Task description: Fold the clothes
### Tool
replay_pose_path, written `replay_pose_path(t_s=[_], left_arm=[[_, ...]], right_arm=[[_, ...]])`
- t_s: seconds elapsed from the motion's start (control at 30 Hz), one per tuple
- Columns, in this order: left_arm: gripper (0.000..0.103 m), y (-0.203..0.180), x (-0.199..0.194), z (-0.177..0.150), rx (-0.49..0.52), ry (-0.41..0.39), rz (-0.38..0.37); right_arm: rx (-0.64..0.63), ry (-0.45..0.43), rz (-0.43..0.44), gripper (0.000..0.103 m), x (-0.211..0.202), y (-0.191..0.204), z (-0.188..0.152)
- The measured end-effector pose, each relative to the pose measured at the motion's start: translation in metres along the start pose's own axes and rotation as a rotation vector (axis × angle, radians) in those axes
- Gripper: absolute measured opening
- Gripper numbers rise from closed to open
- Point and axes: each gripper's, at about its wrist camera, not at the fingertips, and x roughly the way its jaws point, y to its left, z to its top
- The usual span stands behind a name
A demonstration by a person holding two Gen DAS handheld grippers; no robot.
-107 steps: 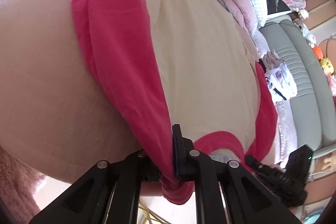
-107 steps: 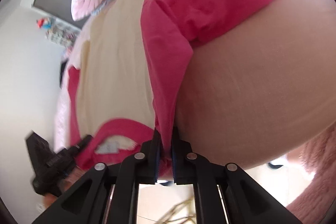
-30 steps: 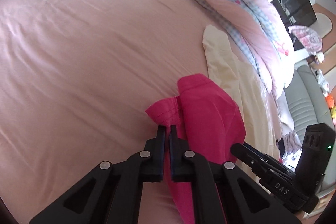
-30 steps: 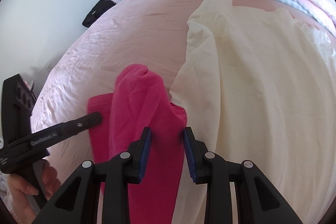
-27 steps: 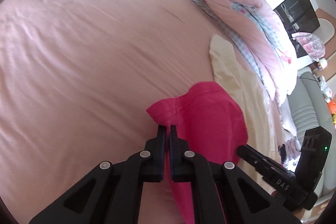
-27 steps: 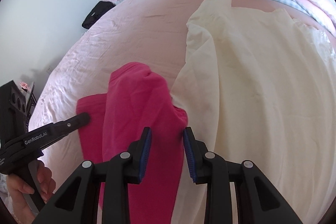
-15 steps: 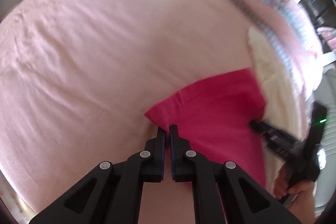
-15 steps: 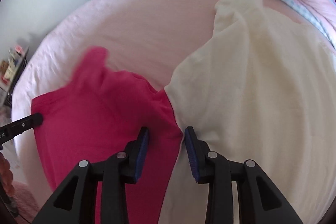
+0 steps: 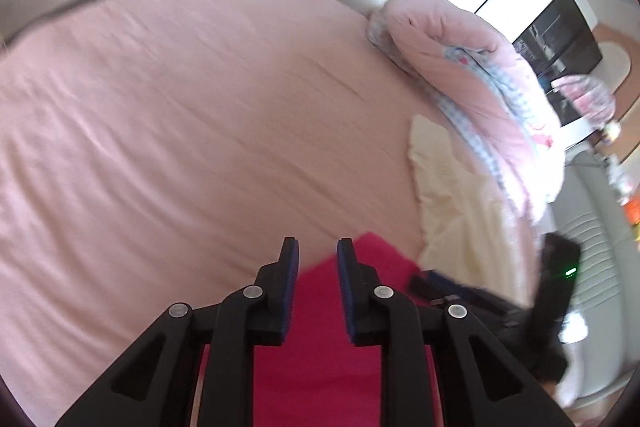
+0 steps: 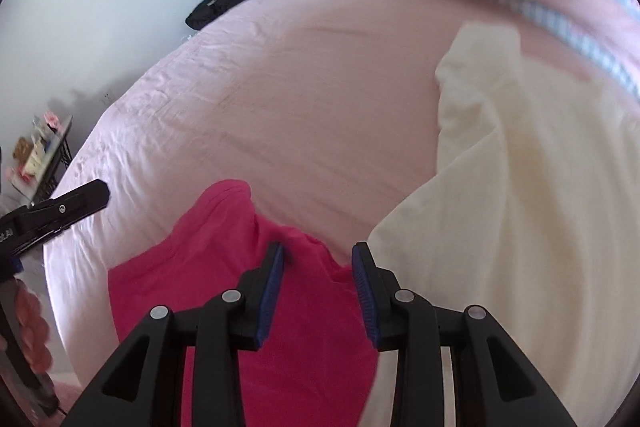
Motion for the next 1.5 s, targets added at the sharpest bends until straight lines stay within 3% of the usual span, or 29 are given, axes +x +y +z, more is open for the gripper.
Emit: replay_pose_path(t_s=[0.13,0.3,0.5,0.63,0.77,0.97,1.2,1.43,1.5], left_arm=[[0.017,-0.007,0.038,0.011,0.029,0.115,-0.036],[0.017,-0.008,0.057,0.005,0.056,0.280,-0.163],[0.017,-0.005,0.020,-0.026,0.201,0.399,-0.147],[0.017,-0.001,0.019,-0.039,0.260,0.441,-0.089],[0.017,-0.008,0.010,-0.045,0.343,0.457,-0.064],[0.017,-0.019,-0.011,-0.054,0.503,0.446,-0.001],[0.017,-0.036,-0.002,-0.072,0.635,0.501,0.031],[0.017,-0.052,0.011,-0.065,0.675,0.388,0.069],[0.017,-0.049,0.017,-0.055,0.635,0.341,0.082]], right_arm=[[-0.079,0.079,0.061,0.035,-0.002,0.013,-0.021],[-0.157,0.134,0.104,0.035,-0.015,0.017,-0.037],[0.002,-0.024,0.112,0.035,-0.055,-0.008,-0.014],[-0.064,-0.009,0.032,0.035,-0.037,0.006,-0.007],[-0.142,0.071,-0.036,0.035,-0.013,0.023,-0.029],[-0.021,-0.007,-0.022,0.035,-0.035,0.010,-0.052],[-0.044,0.017,-0.032,0.035,-0.042,0.008,-0.048],[-0.022,0.030,-0.008,0.035,-0.030,0.006,-0.050],[-0.013,0.019,-0.005,0.035,-0.032,0.005,-0.047]])
